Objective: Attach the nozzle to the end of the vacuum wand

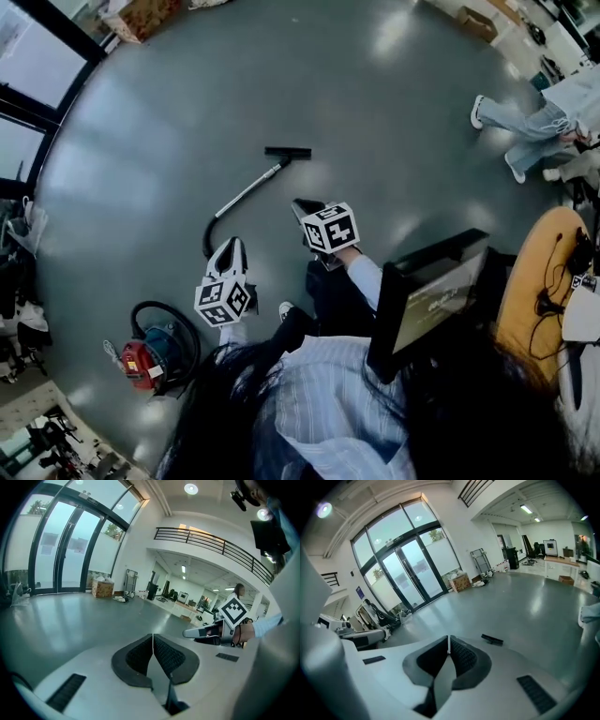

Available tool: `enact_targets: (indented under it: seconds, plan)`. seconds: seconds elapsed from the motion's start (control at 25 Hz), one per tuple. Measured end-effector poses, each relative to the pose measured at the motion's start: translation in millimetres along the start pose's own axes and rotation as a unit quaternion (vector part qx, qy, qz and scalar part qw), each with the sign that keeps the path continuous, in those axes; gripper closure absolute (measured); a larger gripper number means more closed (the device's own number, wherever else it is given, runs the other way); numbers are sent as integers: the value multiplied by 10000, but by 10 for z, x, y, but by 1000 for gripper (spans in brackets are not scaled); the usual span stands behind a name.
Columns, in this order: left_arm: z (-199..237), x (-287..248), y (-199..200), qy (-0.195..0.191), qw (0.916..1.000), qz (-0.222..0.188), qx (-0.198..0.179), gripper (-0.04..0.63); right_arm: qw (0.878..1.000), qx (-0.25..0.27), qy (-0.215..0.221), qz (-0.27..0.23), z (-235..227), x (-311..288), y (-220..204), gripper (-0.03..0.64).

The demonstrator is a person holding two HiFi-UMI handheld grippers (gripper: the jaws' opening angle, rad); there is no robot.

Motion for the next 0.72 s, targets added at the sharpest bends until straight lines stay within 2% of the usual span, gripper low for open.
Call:
enact_targets:
  seconds: [0.12,0.28,0.52,0.72]
  plan:
    - [-8,330,-96,-133,9997,-96,-172,581,10000,-11,-53,-44,329,58,-242,595]
    - [45,881,-431,-234,9993,-134,-268,581,9998,-136,-64,-106,839,150,-687,595]
    - [180,1615,-1172,-457,9989,-46,-53,581,9998,-139,-88,-118,1547,322,-1433,595]
    - [145,1913,-1618,-708,9974,60,144,581,9995,-131,-269,-92,1859,615,-1939,595]
Point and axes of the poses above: the fingertips, and each gripper's own axes: x backward along the fingers, z to its left, y out of its top, the point moved 4 cm from there along x, backward along the fingers, and after that the axes turned 12 degrees about z, right-handed, at the moved point
